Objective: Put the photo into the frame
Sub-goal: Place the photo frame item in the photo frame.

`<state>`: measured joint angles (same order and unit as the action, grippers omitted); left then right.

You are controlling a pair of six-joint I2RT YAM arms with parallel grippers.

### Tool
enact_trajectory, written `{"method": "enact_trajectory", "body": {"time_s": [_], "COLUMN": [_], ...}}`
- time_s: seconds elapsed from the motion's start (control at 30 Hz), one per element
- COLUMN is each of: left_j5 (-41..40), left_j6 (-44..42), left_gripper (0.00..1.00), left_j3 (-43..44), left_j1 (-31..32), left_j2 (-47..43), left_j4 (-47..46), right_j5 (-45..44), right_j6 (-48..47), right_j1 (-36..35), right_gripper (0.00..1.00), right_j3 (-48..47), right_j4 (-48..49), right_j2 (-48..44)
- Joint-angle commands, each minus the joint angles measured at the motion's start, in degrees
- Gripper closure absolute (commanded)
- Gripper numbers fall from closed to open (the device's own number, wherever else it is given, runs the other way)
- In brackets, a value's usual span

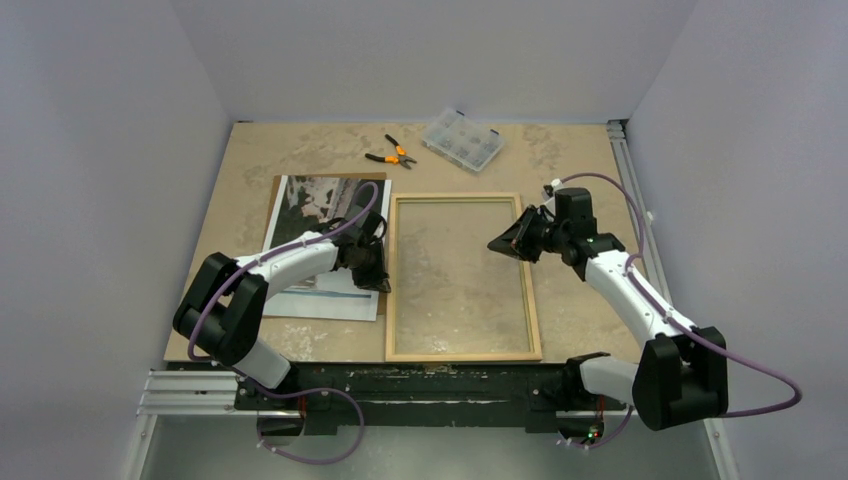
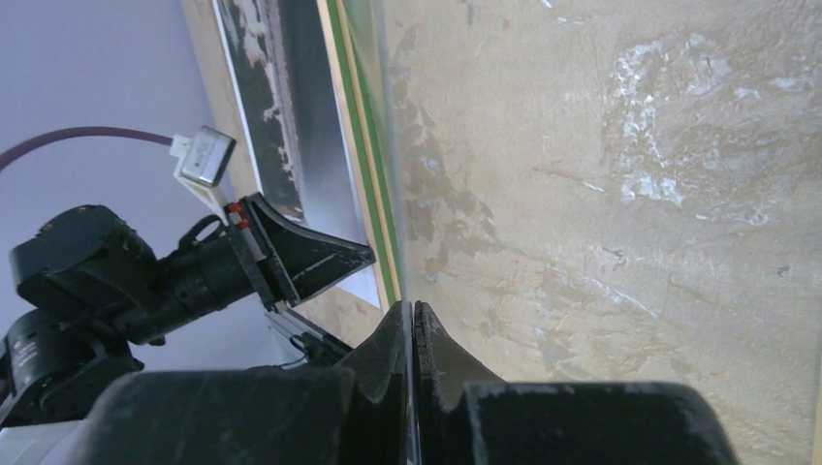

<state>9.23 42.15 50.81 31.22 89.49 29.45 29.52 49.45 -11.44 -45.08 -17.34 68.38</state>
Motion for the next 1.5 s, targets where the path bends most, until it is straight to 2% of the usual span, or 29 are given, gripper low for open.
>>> {"method": "enact_trajectory", "body": {"time_s": [0.0,0.7,1.0,1.47], "left_j5": [-7.40,-7.13,-7.28,-7.37], "left_j6": [-2.86,-2.78,-2.78,-2.78], "left_gripper": [1.00,1.00,1.00,1.00], "left_j3": [-1.87,-1.28,-1.40,-1.45], "left_j1": [0.53,0.76,0.78,0.94], "left_j2": [3.06,3.54,3.68,3.61], "left_j4": [1.83,1.66,1.71,1.78], "right_j5": [3.04,11.99,11.86,11.12], "right_j6": [-3.75,-0.52,-0.04,3.91], "right_j1": [-0.16,-0.15,-0.16,-0.16], "right_gripper": [1.00,1.00,1.00,1.00], "right_j3": [-2.93,-4.75,-4.85,-9.14], "right_j4": [-3.38,-4.52,-5.63,0.07], "right_j2": [2.02,3.58,2.66,-0.17]}}
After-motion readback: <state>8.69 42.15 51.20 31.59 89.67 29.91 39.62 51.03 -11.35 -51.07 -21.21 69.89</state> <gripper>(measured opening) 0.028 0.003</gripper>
